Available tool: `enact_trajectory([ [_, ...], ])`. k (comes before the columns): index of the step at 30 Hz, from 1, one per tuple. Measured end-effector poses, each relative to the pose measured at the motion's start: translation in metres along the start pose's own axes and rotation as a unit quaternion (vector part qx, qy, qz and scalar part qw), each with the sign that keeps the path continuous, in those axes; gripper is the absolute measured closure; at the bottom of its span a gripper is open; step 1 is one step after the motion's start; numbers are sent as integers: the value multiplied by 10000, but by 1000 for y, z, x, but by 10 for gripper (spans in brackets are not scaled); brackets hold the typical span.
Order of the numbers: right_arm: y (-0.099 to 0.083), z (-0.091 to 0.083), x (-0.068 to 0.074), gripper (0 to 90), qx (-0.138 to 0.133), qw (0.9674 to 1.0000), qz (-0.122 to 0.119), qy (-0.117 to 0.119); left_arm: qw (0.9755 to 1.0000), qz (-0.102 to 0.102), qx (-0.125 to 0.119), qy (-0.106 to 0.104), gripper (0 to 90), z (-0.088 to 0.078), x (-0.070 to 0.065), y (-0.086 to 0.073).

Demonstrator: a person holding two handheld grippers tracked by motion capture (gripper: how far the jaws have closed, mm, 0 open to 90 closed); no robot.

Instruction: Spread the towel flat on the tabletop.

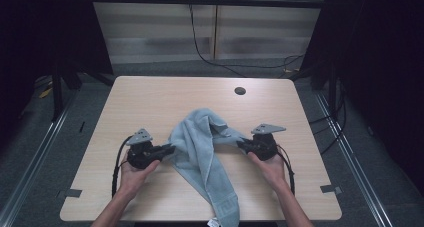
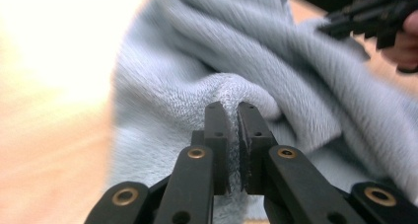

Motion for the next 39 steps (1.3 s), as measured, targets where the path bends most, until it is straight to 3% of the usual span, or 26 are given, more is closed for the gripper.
enact_trajectory([
  [2,6,-16,-8,823,-213,9997,83,-89,9996,-139,-241,-32,853,-12,5,4],
  [5,15,-39,-18,824,-465,9986,165,-206,9990,-240,-386,-27,855,-24,13,5],
  [6,22,-55,-25,824,-646,9972,199,-312,9985,-306,-453,-68,855,-28,15,6],
  [7,22,-55,-25,824,-646,9972,199,-312,9981,-332,-509,-66,855,-32,17,6],
  [11,40,-90,-42,825,-979,9931,275,-580,9950,-472,-877,-77,856,-57,22,14],
  [13,48,-103,-45,825,-1107,9913,289,-645,9944,-450,-951,-31,857,-62,24,15],
  [16,54,-115,-45,825,-1253,9894,274,-682,9914,-534,-1197,-34,857,-78,28,19],
  [18,63,-130,-43,825,-1468,9861,220,-752,9903,-524,-1284,21,857,-87,32,22],
  [20,66,-136,-43,826,-1606,9837,268,-769,9872,-686,-1439,76,857,-93,37,23],
  [22,65,-132,-44,825,-1474,9854,260,-812,9895,-655,-1250,307,854,-89,44,19],
  [23,62,-126,-46,824,-1364,9869,288,-816,9907,-783,-1080,270,849,-77,51,12],
  [24,58,-119,-48,824,-1231,9887,301,-805,9907,-783,-1080,270,827,-77,51,12],
  [26,54,-111,-50,822,-1117,9901,304,-797,9929,-804,-825,283,804,-64,56,5],
  [28,43,-92,-53,816,-849,9930,329,-752,9933,-813,-735,363,695,-60,55,3],
  [30,29,-73,-57,814,-591,9951,307,-736,9939,-684,-772,385,579,-64,50,8],
  [31,27,-70,-57,815,-555,9952,336,-732,9938,-679,-798,373,548,-65,46,10],
  [32,24,-67,-57,815,-559,9953,390,-694,9957,-487,-786,53,543,-63,27,14],
  [33,24,-67,-57,815,-559,9953,390,-694,9957,-487,-786,53,540,-63,27,14],
  [34,22,-65,-57,814,-575,9954,403,-648,9977,-253,-623,-22,540,-58,15,13],
  [36,17,-64,-56,814,-598,9954,439,-608,9990,48,-325,-290,534,-40,-8,10],
  [39,8,-65,-52,811,-634,9955,446,-539,9969,476,187,-601,524,-6,-37,1],
])
Point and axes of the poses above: each handheld gripper's, and its own axes: z roughly forward along the jaws, y roughly out of its top, x roughly to its left, the point moved 6 cm from there along z, roughly forward along the jaws, and after that the axes turned 15 degrees about x, right-handed, at the moved point
